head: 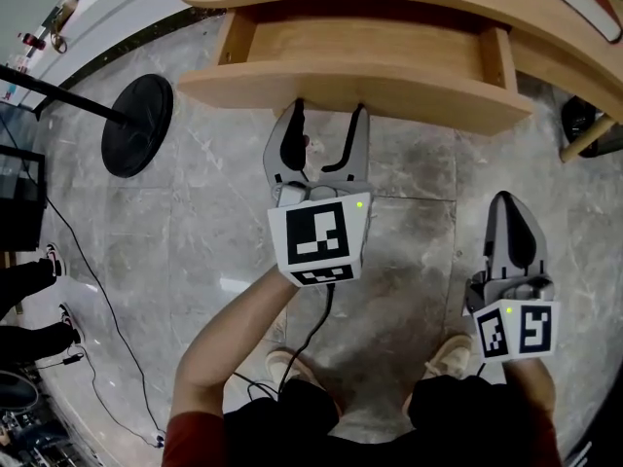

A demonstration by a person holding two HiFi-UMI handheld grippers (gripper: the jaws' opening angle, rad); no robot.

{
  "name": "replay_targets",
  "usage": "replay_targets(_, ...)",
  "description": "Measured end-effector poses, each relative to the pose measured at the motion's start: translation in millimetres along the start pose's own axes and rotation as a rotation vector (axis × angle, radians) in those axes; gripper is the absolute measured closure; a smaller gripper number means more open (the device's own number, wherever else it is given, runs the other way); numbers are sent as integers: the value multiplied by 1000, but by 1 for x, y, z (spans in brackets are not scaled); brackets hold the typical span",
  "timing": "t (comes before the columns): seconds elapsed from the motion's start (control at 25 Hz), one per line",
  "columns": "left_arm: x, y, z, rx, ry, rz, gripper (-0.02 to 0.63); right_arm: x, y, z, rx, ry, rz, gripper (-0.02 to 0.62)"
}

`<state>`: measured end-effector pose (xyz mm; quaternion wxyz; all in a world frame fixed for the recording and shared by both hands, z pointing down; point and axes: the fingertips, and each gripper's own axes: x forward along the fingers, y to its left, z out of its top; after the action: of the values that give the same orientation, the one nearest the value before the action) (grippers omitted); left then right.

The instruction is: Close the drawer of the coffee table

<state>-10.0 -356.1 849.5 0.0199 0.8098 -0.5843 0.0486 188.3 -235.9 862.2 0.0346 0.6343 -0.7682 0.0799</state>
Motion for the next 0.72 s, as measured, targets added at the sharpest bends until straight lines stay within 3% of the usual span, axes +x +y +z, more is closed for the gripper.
replay_targets(0.72, 70, 5, 14, -28, -4, 0, 331, 58, -37, 37, -89, -22, -33, 598)
